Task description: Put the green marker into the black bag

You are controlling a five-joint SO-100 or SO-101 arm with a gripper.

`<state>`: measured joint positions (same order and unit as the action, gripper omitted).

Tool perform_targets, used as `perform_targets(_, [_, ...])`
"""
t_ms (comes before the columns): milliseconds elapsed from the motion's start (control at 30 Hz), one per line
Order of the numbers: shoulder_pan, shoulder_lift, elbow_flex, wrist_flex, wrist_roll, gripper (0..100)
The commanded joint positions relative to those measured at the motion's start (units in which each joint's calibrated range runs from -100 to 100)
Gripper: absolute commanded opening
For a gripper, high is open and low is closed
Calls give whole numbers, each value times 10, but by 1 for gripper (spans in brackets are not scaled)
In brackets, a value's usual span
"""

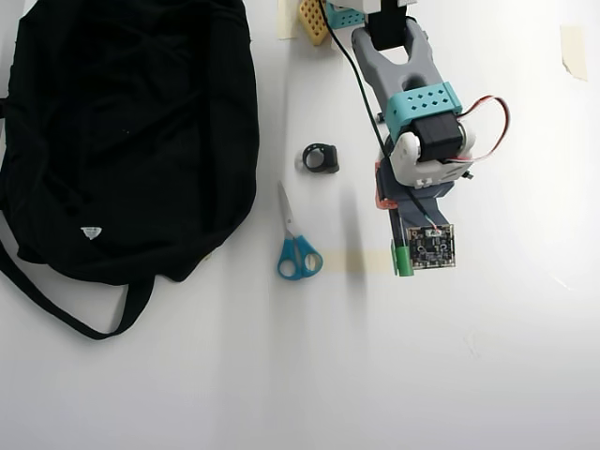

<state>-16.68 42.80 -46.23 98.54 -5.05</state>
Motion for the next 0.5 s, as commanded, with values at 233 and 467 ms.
perform_targets(233, [-3,-84,32,8,-1,2])
perform_targets(467, [-4,-167,138,7,-2,2])
